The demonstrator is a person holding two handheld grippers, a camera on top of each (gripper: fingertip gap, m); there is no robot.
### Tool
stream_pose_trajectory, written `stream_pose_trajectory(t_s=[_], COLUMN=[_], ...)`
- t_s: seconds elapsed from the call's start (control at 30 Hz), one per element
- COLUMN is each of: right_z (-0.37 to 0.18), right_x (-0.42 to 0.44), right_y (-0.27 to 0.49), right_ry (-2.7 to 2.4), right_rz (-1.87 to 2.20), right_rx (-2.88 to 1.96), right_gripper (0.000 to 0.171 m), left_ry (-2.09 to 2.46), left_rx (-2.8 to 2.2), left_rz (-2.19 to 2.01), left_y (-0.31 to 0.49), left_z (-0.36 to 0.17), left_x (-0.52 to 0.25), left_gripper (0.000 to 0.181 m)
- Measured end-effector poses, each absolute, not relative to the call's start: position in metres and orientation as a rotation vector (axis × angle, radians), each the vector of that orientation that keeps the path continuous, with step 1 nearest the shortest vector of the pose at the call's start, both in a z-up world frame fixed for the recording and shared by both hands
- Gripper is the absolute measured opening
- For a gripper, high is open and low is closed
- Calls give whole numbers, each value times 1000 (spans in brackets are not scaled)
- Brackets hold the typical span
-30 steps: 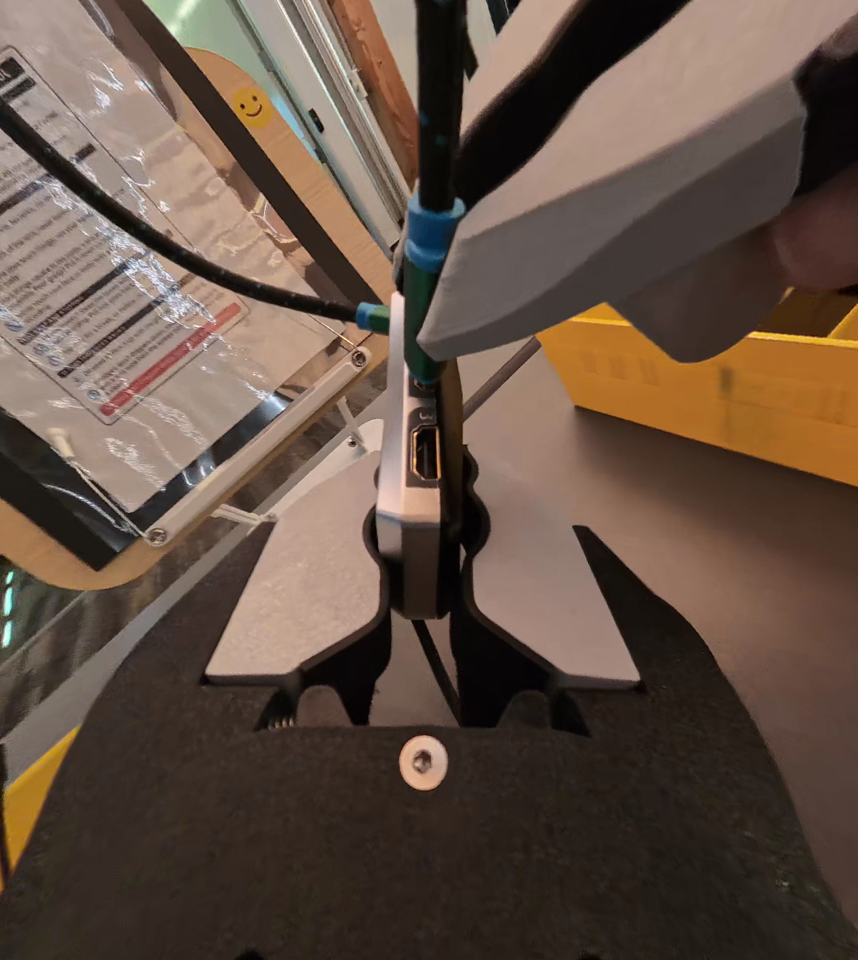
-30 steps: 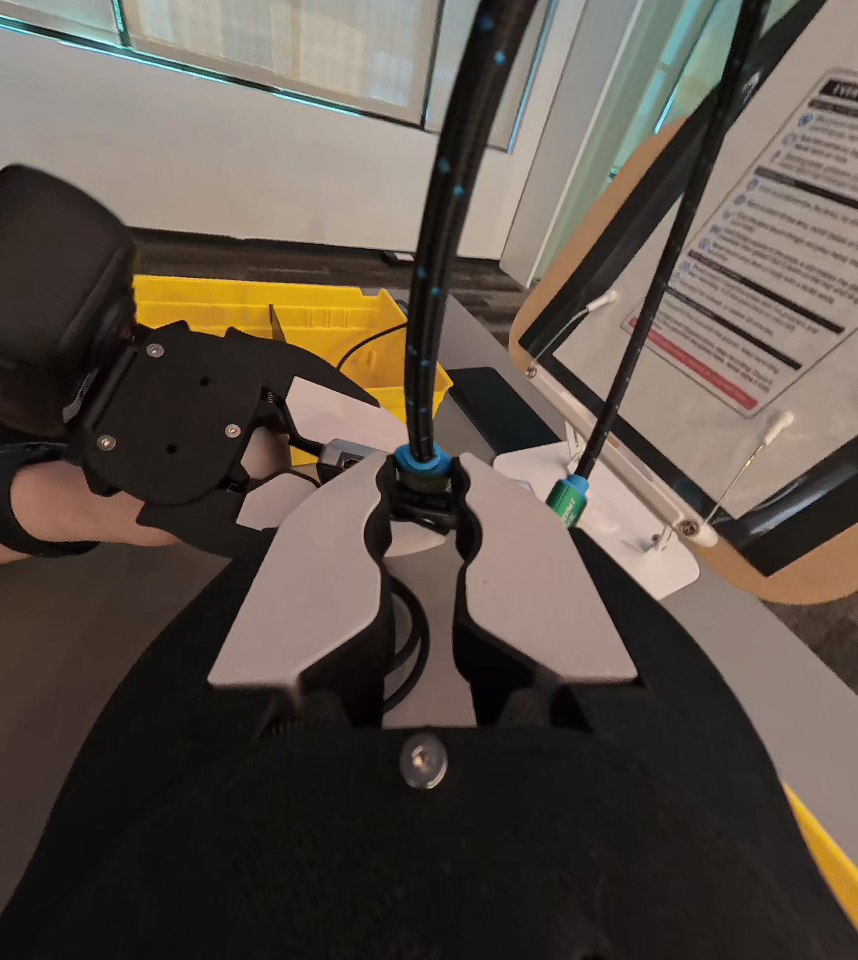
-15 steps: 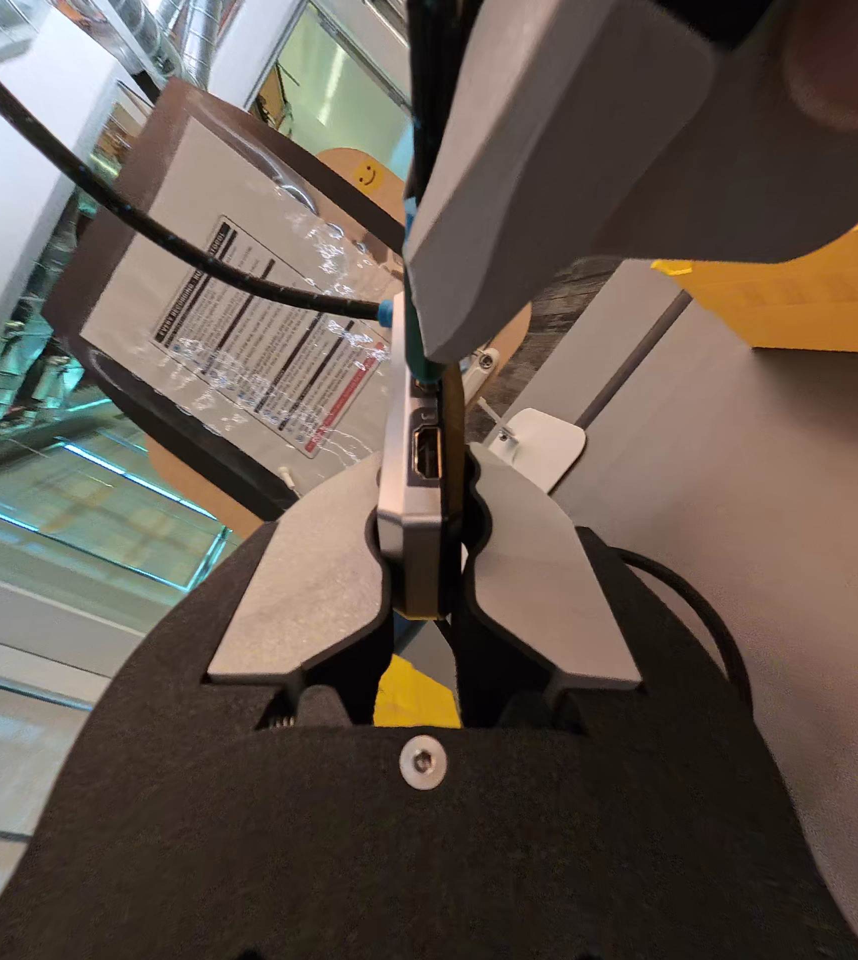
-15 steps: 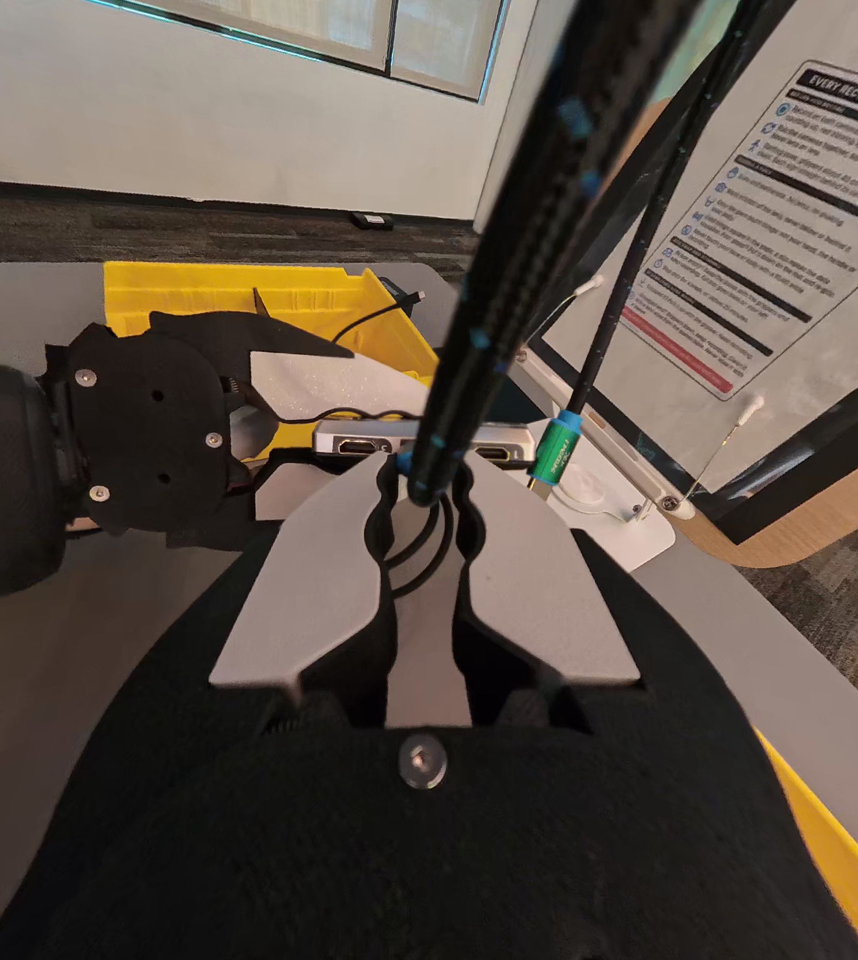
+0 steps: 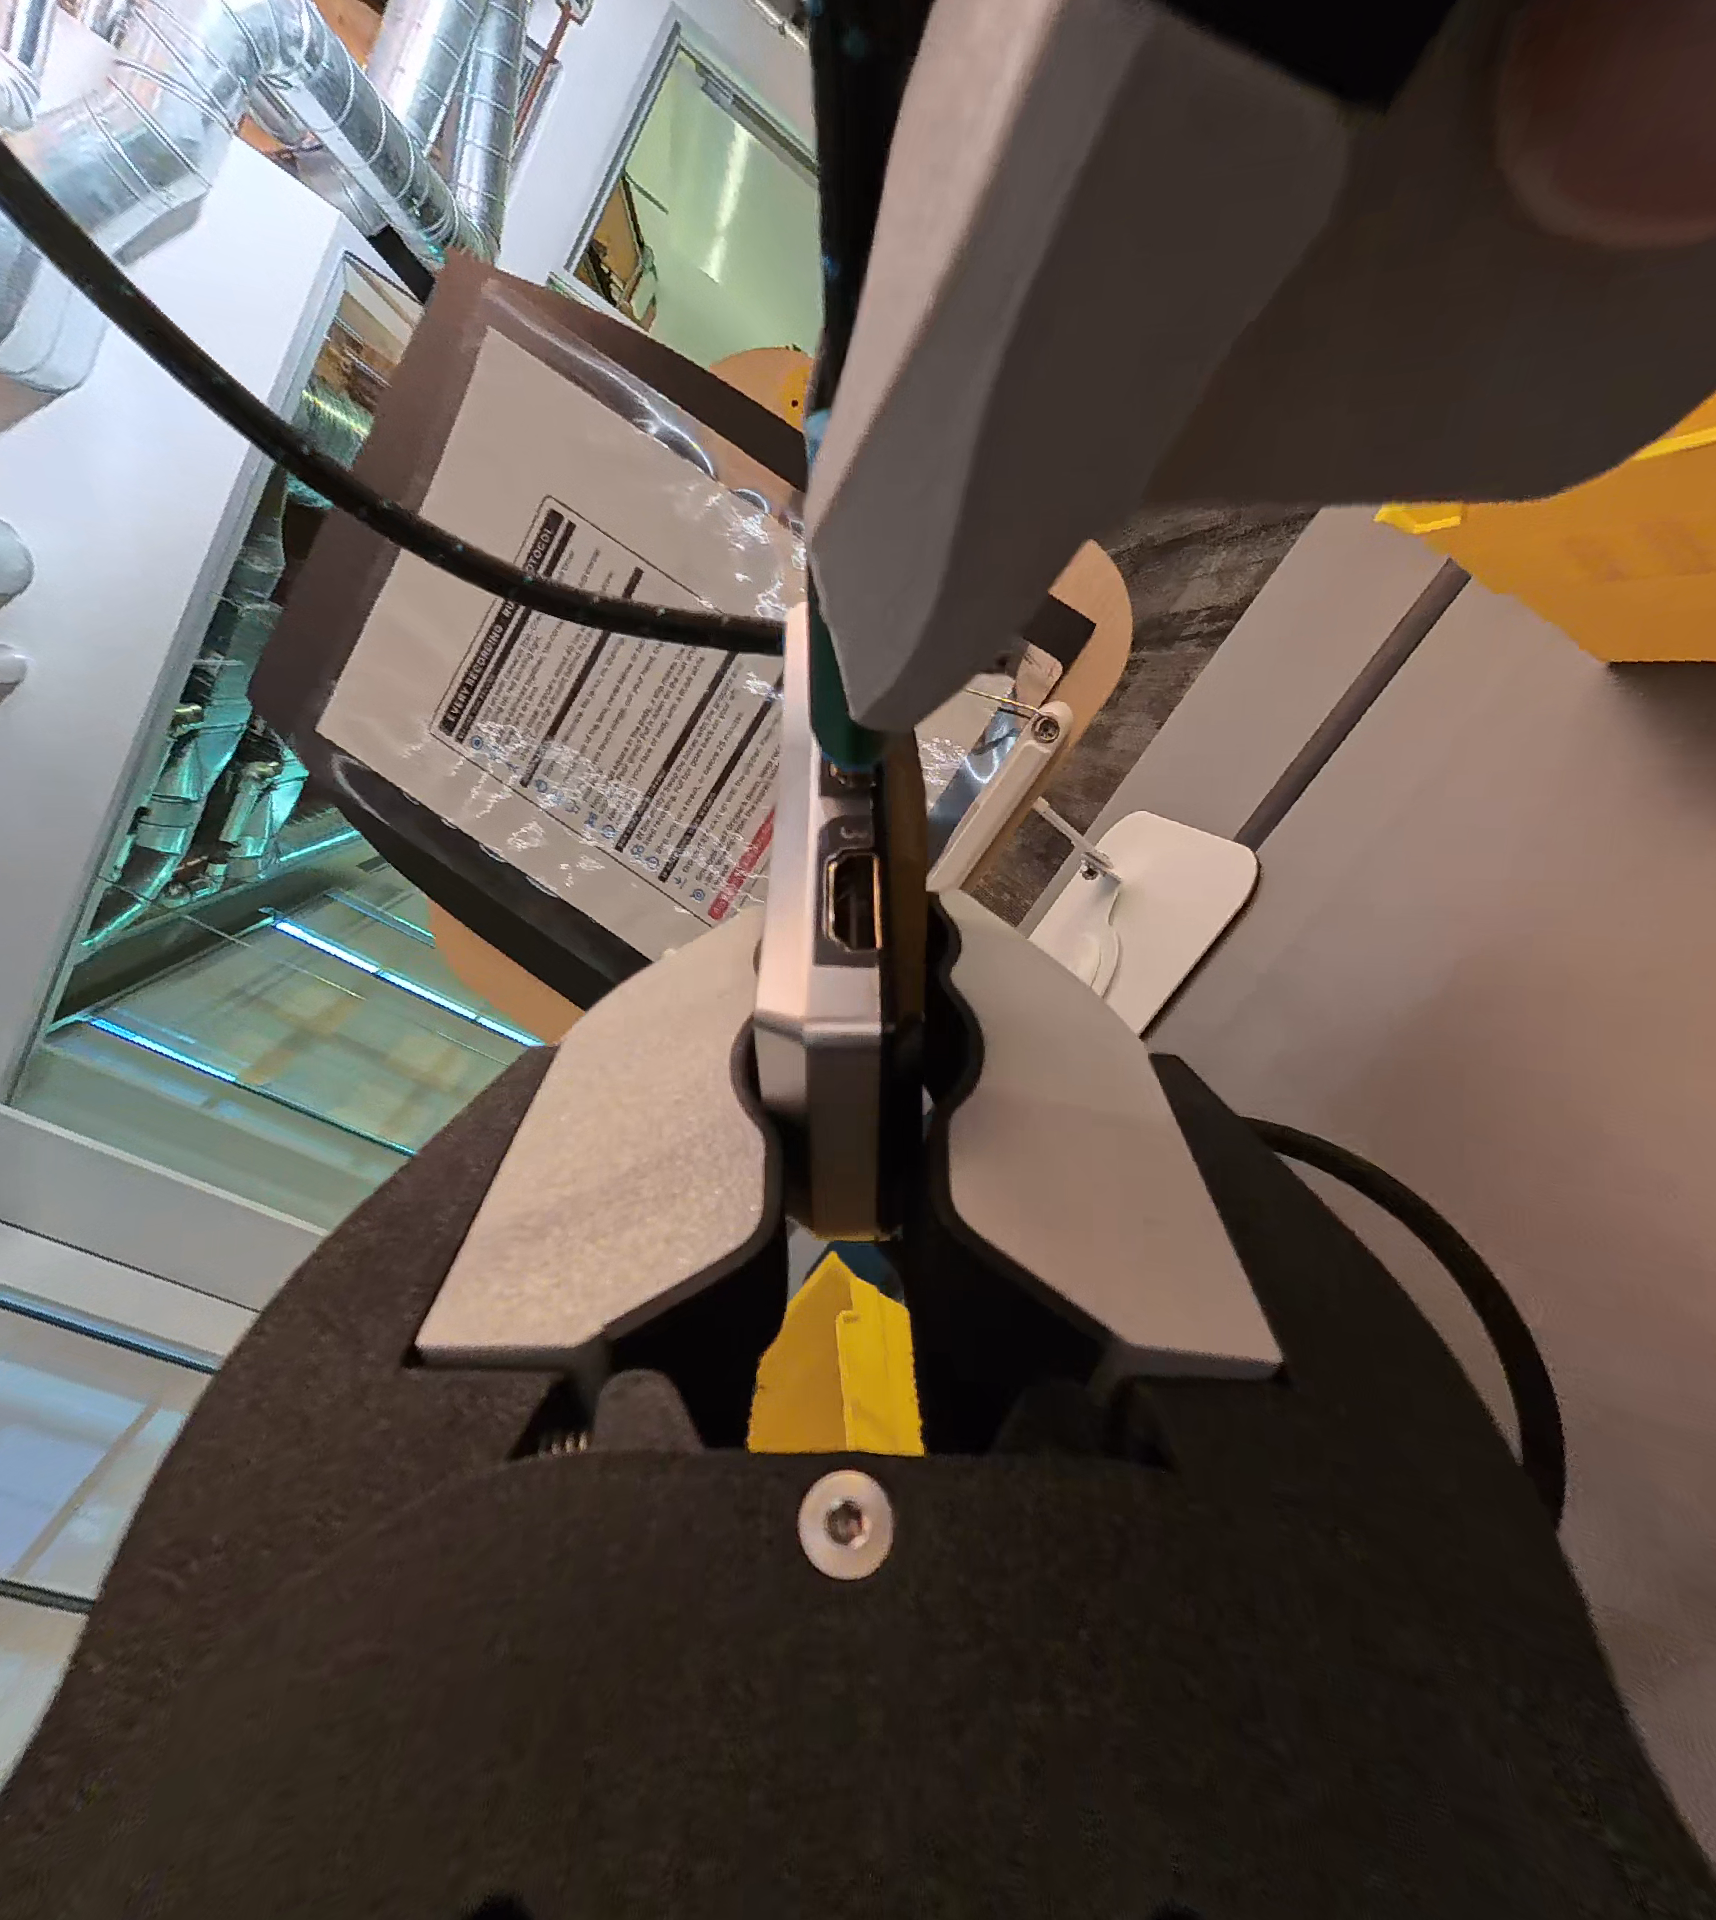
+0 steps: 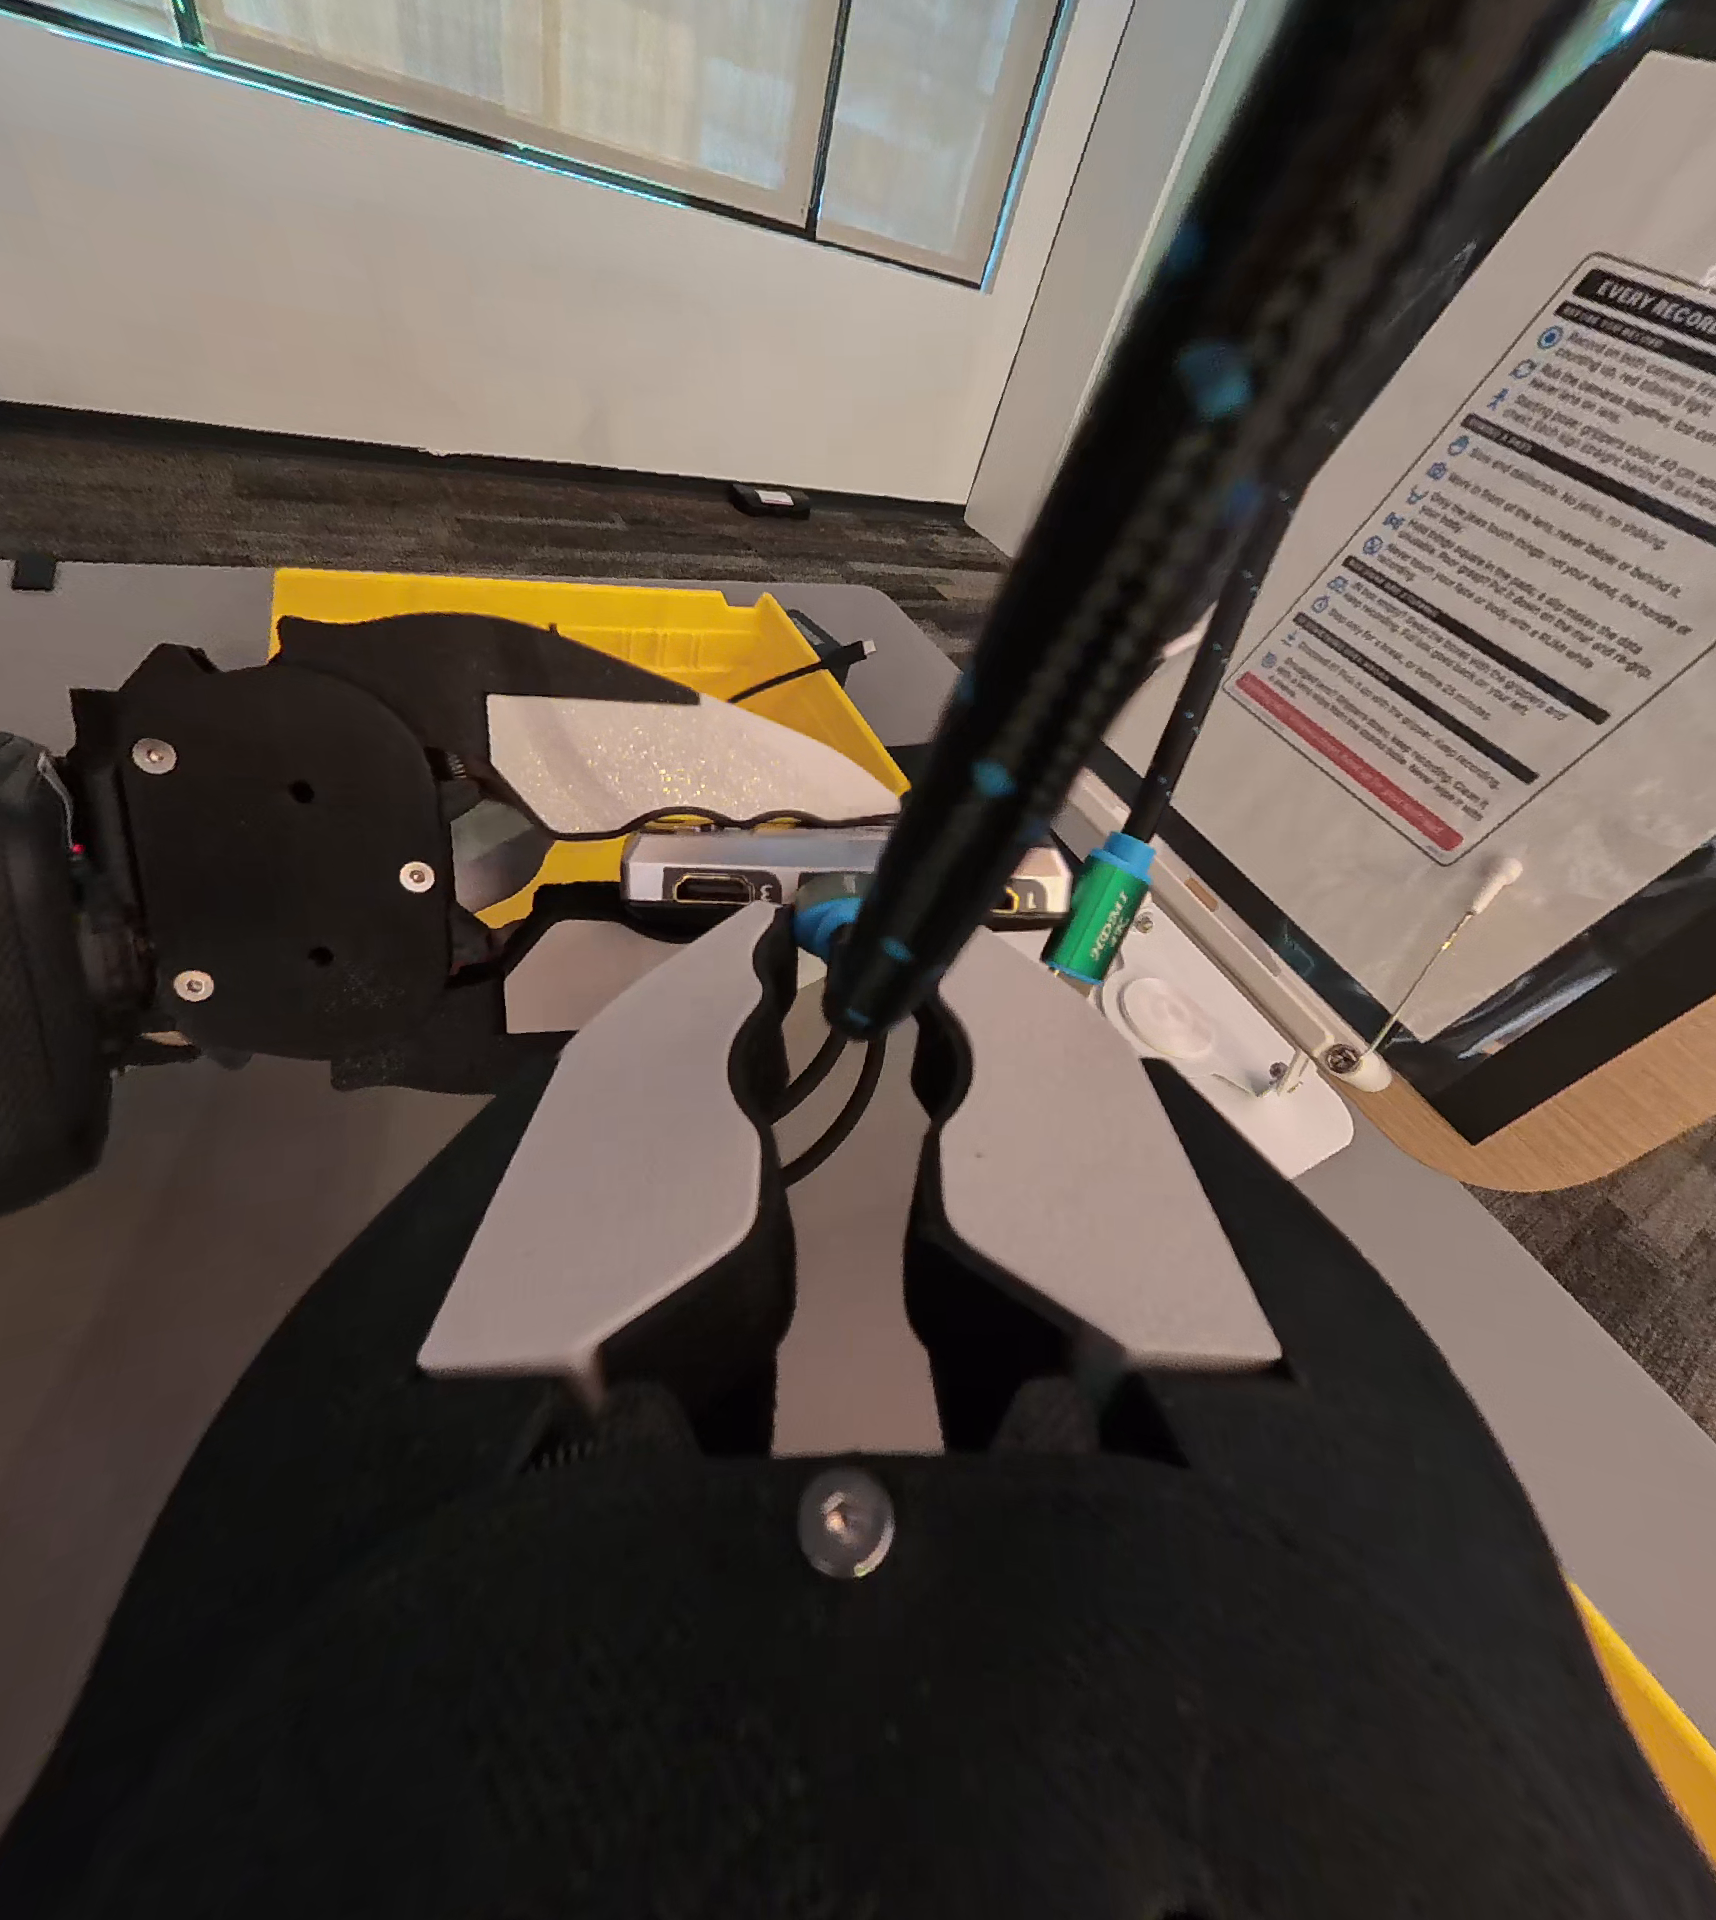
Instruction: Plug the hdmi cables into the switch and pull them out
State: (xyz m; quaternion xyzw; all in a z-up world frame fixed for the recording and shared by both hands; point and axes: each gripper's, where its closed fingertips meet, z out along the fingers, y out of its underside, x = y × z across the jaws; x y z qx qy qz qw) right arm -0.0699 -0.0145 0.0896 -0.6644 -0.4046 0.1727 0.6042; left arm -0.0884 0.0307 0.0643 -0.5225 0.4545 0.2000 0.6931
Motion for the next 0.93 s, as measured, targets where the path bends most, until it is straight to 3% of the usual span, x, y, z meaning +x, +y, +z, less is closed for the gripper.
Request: stream_pose_trajectory(t_s=[0.93], right_z=[101], right_x=[-74], right_y=[-19], right_ry=[-910], right_rz=[554], right_rx=[-1437], right_gripper=[24], left_ry=[1039], left_rx=[-1005], left_rz=[745], left_y=[21], left_z=[85], left_x=[-94], left_gripper=[22])
